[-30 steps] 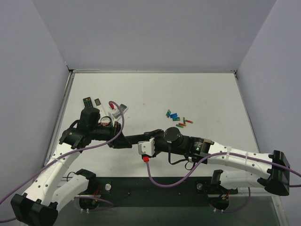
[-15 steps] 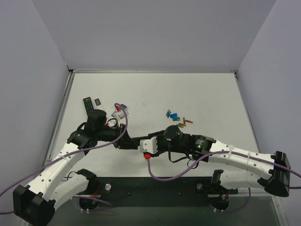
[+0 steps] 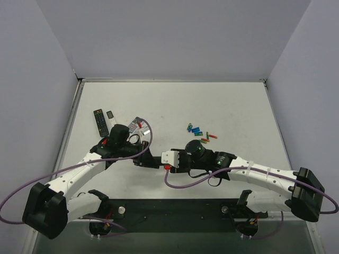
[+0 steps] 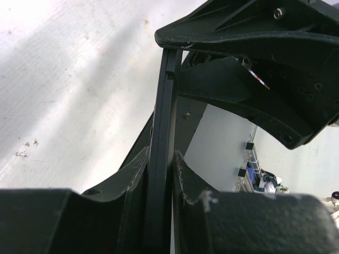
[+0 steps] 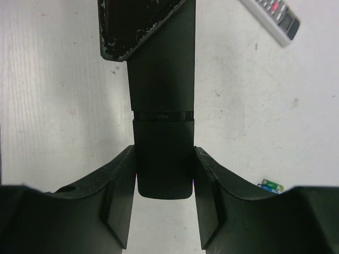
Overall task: Load the batteries into the remote control
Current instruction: Remove the battery cover from the remote control.
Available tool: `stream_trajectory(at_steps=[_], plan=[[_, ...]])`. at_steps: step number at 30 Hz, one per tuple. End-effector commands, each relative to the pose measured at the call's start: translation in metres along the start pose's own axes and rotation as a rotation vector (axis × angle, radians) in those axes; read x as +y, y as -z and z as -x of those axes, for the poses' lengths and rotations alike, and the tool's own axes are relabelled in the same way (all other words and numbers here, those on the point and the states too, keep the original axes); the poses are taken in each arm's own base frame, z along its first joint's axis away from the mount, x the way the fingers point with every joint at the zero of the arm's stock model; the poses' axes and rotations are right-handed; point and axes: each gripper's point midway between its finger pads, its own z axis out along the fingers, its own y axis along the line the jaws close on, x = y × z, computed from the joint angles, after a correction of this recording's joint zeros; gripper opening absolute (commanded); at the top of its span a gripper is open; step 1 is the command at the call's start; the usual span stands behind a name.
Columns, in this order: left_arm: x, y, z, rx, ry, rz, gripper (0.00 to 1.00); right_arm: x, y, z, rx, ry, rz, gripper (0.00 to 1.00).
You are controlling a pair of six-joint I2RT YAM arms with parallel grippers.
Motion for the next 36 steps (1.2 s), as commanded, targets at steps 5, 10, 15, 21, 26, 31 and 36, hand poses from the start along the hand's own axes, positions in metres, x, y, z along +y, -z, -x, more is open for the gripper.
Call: stream_trajectory(at_steps=[5,10,15,21,26,31,36], plan=[[0.065,-0.018,0.008,-0.003,0.127,0.204,0.00,0.026,-0.023,-0.097,0.337,-0.192,0.079,0.34],[0.079,-0.022,0.010,0.029,0.151,0.250,0.00,0.023,-0.034,-0.110,0.387,-0.202,0.096,0.39],[0.092,-0.024,0.004,0.048,0.184,0.293,0.00,0.014,-0.035,-0.119,0.428,-0.202,0.094,0.44],[0.097,-0.021,0.002,0.049,0.188,0.328,0.00,0.010,-0.035,-0.125,0.463,-0.192,0.100,0.44],[0.099,-0.018,0.005,0.039,0.185,0.352,0.00,0.013,-0.034,-0.122,0.469,-0.218,0.109,0.44],[0.095,-0.002,0.008,0.006,0.166,0.392,0.00,0.001,-0.023,-0.092,0.363,-0.301,0.062,0.60],[0.071,0.007,0.007,0.001,0.104,0.321,0.00,-0.010,-0.010,-0.049,0.189,-0.344,0.068,0.76]])
